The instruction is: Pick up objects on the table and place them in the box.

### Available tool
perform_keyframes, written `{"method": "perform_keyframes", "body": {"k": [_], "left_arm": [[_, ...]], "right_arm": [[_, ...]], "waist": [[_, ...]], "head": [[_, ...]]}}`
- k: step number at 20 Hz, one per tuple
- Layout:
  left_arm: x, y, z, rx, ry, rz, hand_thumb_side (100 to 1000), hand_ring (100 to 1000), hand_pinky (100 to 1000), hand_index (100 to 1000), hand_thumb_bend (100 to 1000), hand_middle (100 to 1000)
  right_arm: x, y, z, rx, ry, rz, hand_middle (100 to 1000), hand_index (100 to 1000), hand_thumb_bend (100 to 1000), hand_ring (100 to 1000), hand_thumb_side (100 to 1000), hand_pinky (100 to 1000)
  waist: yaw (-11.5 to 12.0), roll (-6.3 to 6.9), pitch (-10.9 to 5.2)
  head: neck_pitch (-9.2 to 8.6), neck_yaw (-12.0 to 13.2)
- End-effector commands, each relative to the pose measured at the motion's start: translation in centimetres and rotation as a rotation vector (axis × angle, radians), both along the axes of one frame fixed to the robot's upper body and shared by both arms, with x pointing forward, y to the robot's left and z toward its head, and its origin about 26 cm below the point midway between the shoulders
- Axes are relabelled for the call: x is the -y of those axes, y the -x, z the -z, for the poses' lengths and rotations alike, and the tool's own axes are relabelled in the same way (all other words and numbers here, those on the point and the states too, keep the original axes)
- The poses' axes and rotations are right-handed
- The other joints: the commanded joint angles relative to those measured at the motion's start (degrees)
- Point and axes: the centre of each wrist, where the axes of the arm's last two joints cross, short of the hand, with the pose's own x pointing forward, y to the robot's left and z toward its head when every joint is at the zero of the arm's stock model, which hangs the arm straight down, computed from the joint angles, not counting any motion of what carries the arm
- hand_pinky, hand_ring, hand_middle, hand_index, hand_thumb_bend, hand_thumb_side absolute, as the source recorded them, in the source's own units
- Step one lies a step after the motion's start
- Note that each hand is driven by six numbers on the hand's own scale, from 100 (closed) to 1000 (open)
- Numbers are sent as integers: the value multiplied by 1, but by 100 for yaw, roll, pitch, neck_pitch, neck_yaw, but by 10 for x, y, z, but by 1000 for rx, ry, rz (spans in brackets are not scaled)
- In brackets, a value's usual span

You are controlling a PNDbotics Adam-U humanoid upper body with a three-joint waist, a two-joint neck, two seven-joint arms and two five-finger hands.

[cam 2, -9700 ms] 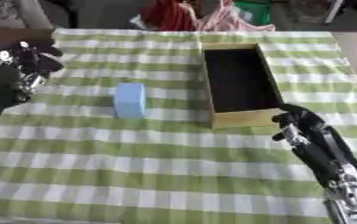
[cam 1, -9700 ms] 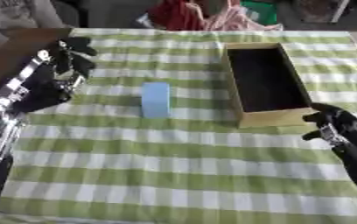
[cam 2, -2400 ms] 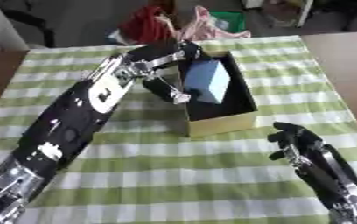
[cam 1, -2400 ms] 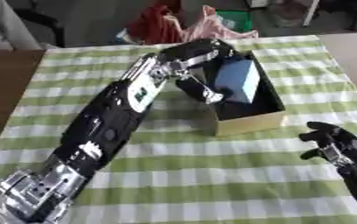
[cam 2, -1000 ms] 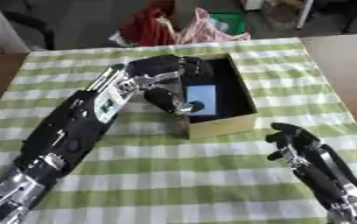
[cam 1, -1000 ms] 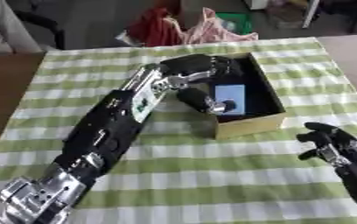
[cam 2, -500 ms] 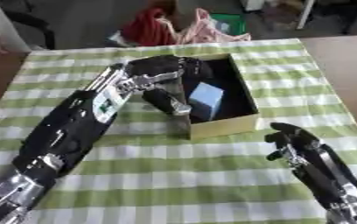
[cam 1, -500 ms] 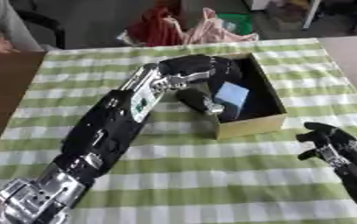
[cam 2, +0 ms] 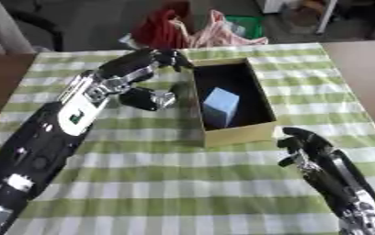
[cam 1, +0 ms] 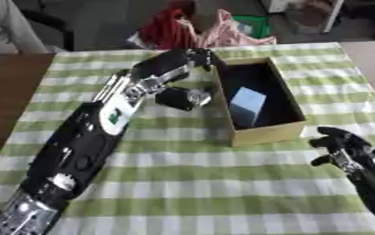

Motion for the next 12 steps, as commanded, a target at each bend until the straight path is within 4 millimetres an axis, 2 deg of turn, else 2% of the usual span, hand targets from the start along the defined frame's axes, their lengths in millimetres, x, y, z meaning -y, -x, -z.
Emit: {"method": "perform_keyframes", "body": {"k": [1, 6, 12], "left_arm": [[-16, 15, -14, 67, 111, -15, 661, 715, 798, 873, 100, 743], [-37, 42, 1, 41, 292, -85, 661, 700, 791, 870, 100, 724], [-63, 67, 34, -134, 425, -198, 753, 695, 794, 872, 100, 716]], "right_arm": [[6, 0, -10, 35, 6, 20, 623, 839, 100, 808, 587, 581], [9, 1, -10, 41, 0, 42, 622, 855, 100, 806, 586, 580], [12, 3, -8, 35, -15, 73, 617, 871, 100, 801, 584, 575]], "waist": [[50, -26, -67], [227, -38, -51], [369, -61, -74]], "head": [[-15, -49], [124, -85], [442, -167]]}}
